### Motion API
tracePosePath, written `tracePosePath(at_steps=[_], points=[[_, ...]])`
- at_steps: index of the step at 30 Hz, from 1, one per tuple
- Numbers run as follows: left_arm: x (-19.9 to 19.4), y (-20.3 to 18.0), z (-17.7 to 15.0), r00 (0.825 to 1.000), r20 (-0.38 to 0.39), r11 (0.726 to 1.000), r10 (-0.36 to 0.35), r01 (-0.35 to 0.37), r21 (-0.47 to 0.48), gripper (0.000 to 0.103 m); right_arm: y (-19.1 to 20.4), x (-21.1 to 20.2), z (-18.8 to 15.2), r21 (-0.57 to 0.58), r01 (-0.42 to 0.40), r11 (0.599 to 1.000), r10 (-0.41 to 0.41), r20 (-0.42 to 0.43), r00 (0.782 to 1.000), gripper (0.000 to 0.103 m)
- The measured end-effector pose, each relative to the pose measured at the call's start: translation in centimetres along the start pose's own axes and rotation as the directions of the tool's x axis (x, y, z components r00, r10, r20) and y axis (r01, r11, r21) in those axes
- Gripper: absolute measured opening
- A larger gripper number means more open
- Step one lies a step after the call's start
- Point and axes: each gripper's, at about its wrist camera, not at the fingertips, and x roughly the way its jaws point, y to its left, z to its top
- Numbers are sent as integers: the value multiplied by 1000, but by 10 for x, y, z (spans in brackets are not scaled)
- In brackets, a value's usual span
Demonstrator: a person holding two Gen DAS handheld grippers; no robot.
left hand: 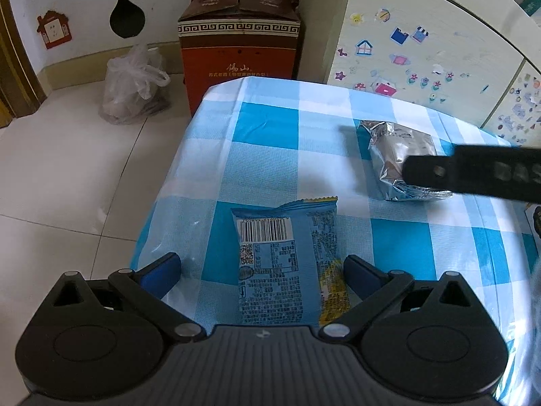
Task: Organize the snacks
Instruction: 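Grasp the blue wafer packet with the left tool while the right grasps the silver foil packet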
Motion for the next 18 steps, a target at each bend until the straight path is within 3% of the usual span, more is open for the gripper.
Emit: tracePosePath(at_steps=[9,12,18], points=[[0,-1,1,1000,-4,1000,3,-3,-1,103,12,31,2,-10,33,999,-33,-14,999,75],[0,-1,2,1000,-11,1000,6,-6,-5,103,13,32,0,-25,49,998,-49,5,999,63],[1,-3,4,1000,-25,1000,15,-16,-13,103,4,21,-6,-11,18,1000,-18,1,1000,58]])
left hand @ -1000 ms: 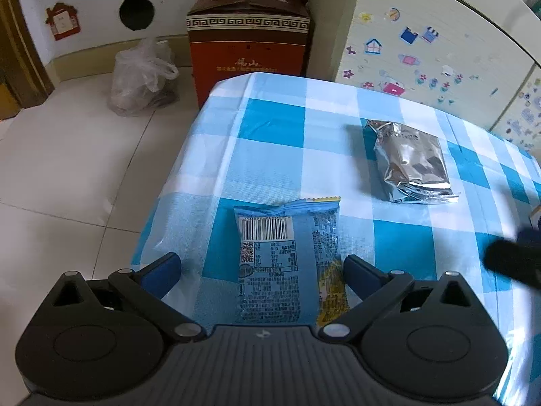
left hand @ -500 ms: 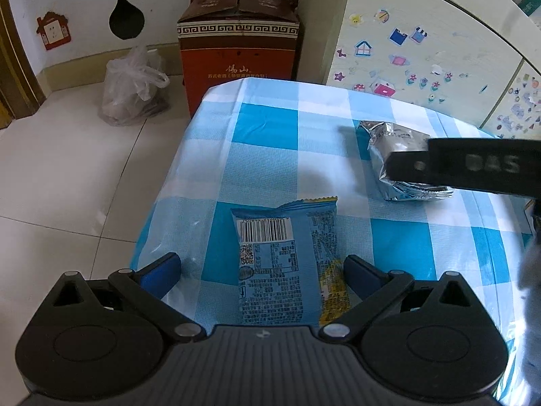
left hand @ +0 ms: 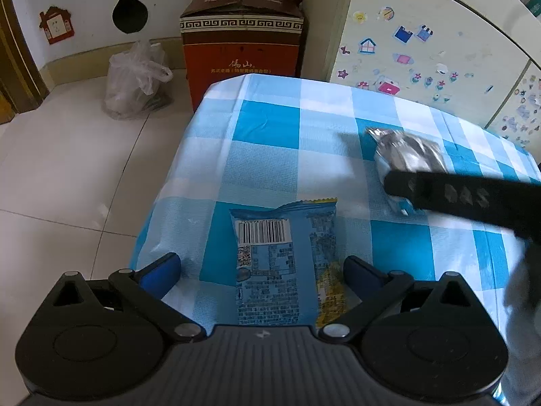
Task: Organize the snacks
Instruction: 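Grasp the blue wafer packet with the left tool while the right grasps the silver foil packet, then carry both packets over the box and open both tools to drop them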
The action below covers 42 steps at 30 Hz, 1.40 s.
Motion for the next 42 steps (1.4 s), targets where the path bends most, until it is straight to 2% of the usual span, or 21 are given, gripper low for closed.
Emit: tracePosePath(at_steps=[6,7,8,14,19,25,35,42], points=[[-5,-3,0,1000,3,1000,15,-15,3,96,-13,-23,-18,19,-4,1000,5,-16,1000,58],[-7,-4,0,1000,6,1000,17,-17,6,91,-16,-28,-21,29,-5,1000,6,-20,1000,58],[-9,-6,0,1000,11,1000,8,-9,13,81,-19,-34,-25,38,-6,999,7,-24,1000,58],[-18,-15,-3,999,6,999,-36,36,23,63,-28,-62,-45,26,4,1000,-3,-39,999,58],[-25,-13,-5,995,1,994,-102,102,-32,61,-28,-87,-57,11,-3,1000,3,-28,1000,58],[-40,-11,-8,984,29,981,-174,176,-85,60,-29,-117,-72,6,-10,1000,10,-7,1000,58],[-75,-26,-29,975,67,971,-213,219,-95,60,-40,-158,-102,4,-17,1000,17,3,1000,58],[-101,-40,-37,971,104,970,-213,223,-93,60,-43,-194,-105,-30,-32,999,33,51,998,58]])
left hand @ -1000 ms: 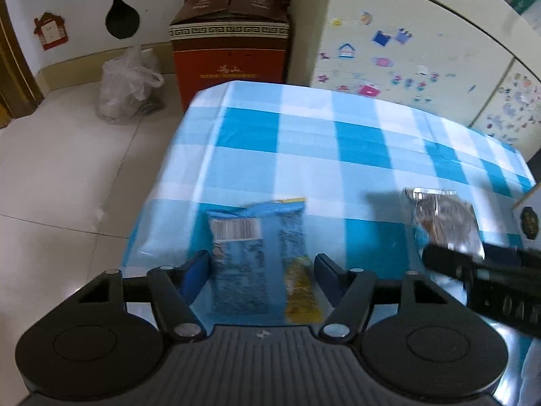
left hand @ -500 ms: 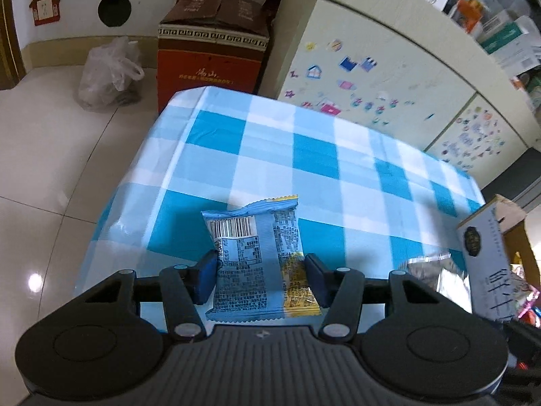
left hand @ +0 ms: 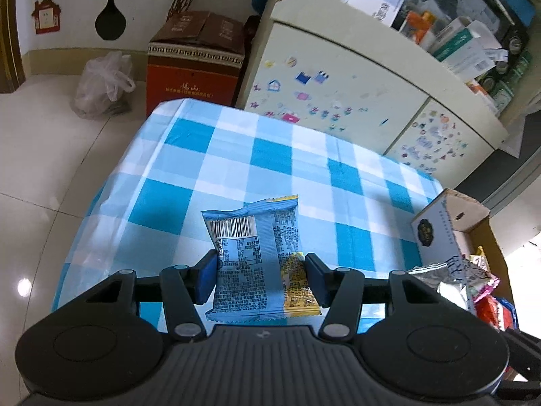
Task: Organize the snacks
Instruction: 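Carry both packets over the box and open both tools to drop them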
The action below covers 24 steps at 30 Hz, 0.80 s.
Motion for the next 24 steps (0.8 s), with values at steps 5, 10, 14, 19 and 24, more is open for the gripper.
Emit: tracePosePath(at_steps=[5,10,14,19,24], points=[[-11,-18,-2,1000,20,1000,1,-1,23,60,-5,-19,2,-29,-22,999,23,32,999,58],[-18,-38,-4,999,31,999,-6,4,51,60,-14,-32,4,-37,-47,998,49,51,998,58],[-22,-53,-6,999,47,996,-3,-1,86,60,-23,-40,6,-33,-70,997,73,78,994,58],[-24,-68,-8,998,63,992,5,-13,123,60,-36,-48,12,-3,-86,996,86,128,988,58],[-27,-80,-8,996,87,988,12,-25,150,60,-51,-55,18,30,-101,994,95,166,982,58]])
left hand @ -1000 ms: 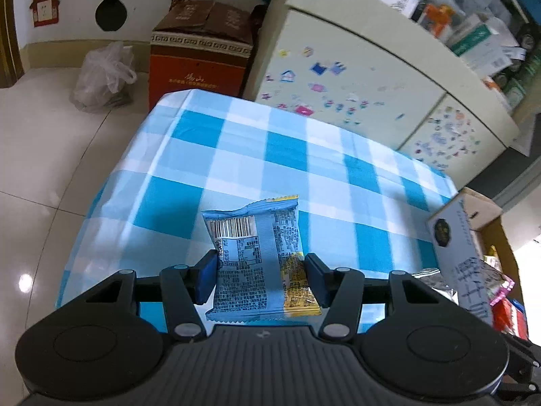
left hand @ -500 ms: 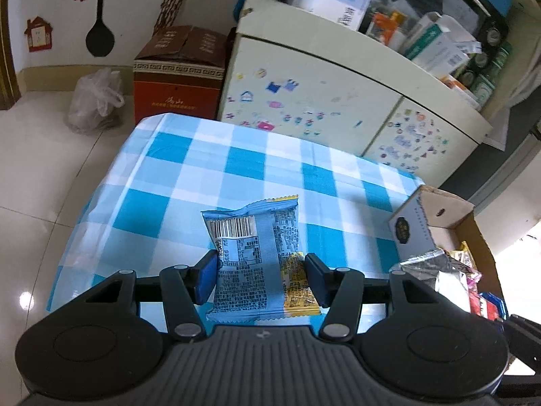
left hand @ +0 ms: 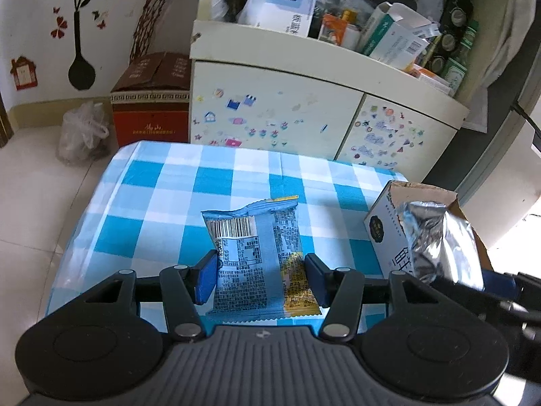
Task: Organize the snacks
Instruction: 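Carry both packets over the box and open both tools to drop them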
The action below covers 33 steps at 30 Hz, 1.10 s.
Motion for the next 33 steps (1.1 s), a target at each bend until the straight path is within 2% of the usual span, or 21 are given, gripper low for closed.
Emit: tracePosePath(at_steps=[9,16,20,24,28,33], points=[[2,-26,0,1000,23,998,-11,9,55,60,-34,-18,13,67,19,998,-25,84,996,58],[1,-47,-4,998,42,992,-48,43,120,60,-71,-43,24,167,31,986,-61,175,983,58],[2,-60,-8,996,40,985,-80,73,154,60,-93,-52,28,231,45,972,-92,197,976,58],[4,-72,-12,992,36,977,-121,113,181,60,-113,-57,30,299,69,952,-134,202,970,58],[5,-87,-14,988,36,972,-151,141,189,60,-132,-57,28,399,94,912,-176,172,969,58],[7,-106,-13,982,52,969,-182,170,177,60,-146,-57,26,465,116,878,-205,146,968,58]])
